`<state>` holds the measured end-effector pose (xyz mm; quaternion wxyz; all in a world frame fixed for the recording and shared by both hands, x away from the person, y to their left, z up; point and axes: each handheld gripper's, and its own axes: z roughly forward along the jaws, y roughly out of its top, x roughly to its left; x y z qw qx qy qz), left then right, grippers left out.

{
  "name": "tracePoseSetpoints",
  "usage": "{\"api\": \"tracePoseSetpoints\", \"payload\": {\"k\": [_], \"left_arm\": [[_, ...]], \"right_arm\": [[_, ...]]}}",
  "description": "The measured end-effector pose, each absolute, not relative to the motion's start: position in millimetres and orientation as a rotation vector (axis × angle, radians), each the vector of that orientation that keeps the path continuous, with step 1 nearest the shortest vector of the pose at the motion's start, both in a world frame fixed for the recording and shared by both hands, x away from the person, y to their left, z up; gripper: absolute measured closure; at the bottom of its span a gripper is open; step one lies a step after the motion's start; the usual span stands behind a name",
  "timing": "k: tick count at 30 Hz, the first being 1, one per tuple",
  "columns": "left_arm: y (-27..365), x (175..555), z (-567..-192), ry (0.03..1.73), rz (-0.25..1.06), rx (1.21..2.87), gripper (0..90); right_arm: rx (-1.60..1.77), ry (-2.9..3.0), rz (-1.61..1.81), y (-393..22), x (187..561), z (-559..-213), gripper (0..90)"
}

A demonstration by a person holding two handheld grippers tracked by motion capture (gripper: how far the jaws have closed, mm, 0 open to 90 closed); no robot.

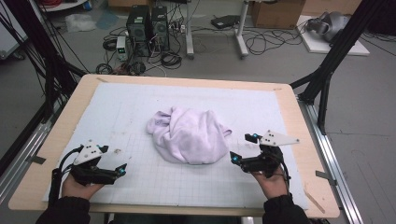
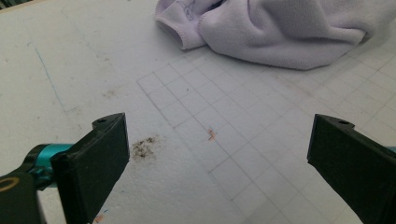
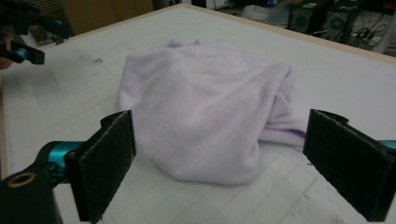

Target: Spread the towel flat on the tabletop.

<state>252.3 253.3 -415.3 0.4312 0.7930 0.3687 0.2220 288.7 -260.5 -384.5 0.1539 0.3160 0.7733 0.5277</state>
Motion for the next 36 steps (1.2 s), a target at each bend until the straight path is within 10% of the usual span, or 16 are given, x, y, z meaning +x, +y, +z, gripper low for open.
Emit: {"api": "tracePoseSetpoints", "payload": {"k": [13,36], "left_arm": [[248.5,258.2,-414.7,0.91,0.537,1.963,6.6],[243.0,264.7,-415.3,0.889,0.502,1.962,9.3]], "right_arm": [[0.783,2.318,1.525,-206.7,335.8,-352.2,19.5],[0.816,2.613,1.37,-146.2,382.8,-418.5,49.3]]}}
